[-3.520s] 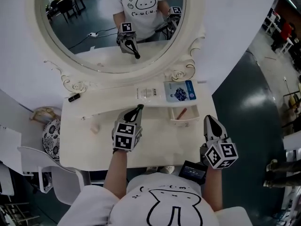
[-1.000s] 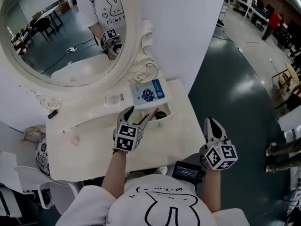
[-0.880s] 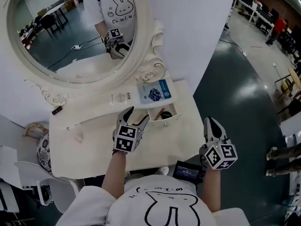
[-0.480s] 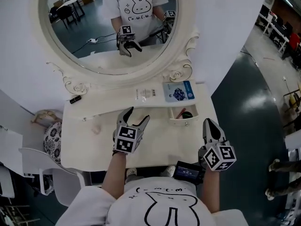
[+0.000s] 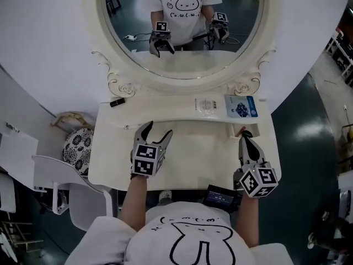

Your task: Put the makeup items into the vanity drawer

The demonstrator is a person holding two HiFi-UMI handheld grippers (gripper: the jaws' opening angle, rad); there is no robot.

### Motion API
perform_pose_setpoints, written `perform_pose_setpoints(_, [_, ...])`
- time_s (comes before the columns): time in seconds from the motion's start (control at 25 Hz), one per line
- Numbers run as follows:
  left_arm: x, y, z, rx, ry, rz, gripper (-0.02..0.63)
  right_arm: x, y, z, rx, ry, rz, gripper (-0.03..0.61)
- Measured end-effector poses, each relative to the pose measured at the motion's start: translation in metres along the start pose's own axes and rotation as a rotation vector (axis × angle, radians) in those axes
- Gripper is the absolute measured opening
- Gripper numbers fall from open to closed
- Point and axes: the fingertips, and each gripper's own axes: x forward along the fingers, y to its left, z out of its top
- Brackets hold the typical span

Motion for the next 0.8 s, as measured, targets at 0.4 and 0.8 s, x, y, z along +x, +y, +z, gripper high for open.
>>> perform_pose_setpoints(0.4, [-0.04,0.091,-0.023,-0.056,-0.011,0.082,0.333,0.053,0.082,-0.011,-0.036,0.028,0.085,0.008])
perform_pose_setpoints(0.8, [-0.065,0.15,-0.041,-0.067,-0.014,0.086,0.333,0.082,0.148,-0.03,-0.056,0.046,0.121,0.008])
